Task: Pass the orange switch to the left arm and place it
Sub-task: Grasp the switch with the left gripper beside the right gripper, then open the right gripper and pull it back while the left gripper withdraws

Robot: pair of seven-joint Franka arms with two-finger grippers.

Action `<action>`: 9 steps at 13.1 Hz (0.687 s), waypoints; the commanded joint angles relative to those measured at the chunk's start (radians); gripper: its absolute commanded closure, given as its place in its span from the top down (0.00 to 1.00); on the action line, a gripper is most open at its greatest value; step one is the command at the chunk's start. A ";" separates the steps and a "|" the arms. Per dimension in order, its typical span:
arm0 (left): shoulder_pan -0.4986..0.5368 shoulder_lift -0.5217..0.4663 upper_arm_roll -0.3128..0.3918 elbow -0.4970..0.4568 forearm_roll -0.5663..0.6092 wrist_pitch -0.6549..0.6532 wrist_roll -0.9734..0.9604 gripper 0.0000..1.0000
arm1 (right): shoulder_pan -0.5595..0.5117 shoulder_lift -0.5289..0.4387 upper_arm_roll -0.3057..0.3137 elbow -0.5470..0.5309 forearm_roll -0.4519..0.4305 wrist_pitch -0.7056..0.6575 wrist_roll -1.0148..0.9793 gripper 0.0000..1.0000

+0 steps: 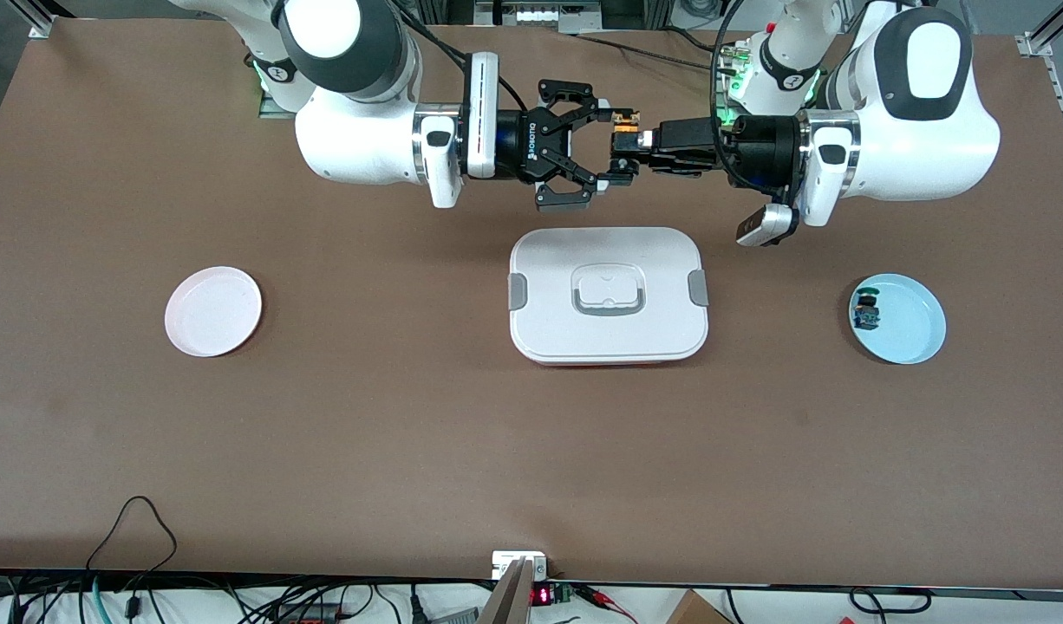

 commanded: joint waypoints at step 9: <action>0.100 -0.022 0.013 0.008 0.111 -0.131 0.032 0.00 | 0.008 -0.029 -0.008 -0.021 0.001 0.016 0.012 1.00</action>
